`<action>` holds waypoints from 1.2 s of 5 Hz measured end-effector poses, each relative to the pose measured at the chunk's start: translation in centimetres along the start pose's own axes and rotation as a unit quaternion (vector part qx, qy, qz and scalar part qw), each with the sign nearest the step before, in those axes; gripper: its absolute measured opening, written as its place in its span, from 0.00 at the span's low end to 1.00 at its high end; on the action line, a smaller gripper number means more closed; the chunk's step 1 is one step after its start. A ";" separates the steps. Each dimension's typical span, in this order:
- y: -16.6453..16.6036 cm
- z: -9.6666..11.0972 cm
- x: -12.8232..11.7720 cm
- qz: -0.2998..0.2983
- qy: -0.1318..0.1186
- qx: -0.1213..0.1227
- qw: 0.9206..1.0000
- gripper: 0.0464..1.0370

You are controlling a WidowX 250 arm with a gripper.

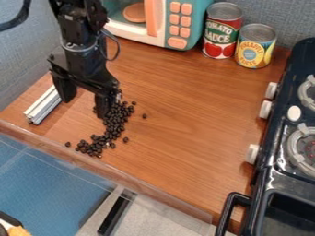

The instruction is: Sweep into pile

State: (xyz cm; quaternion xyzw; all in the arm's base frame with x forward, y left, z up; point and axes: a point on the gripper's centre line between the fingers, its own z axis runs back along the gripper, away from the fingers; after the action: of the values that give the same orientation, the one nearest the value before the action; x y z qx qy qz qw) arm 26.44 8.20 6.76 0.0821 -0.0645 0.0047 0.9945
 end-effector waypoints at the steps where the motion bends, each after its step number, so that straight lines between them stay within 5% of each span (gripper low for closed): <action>1: 0.9 -1.4 0.5 -0.006 0.005 0.004 1.000 0.96; 3: 3.5 -2.2 1.3 -0.008 0.006 0.037 0.999 0.96; 6: 8.2 -4.0 2.4 0.029 0.029 0.041 0.998 0.96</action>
State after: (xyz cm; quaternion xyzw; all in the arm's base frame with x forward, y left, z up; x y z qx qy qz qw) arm 29.16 16.98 4.54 0.1205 -0.0376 0.0381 0.9913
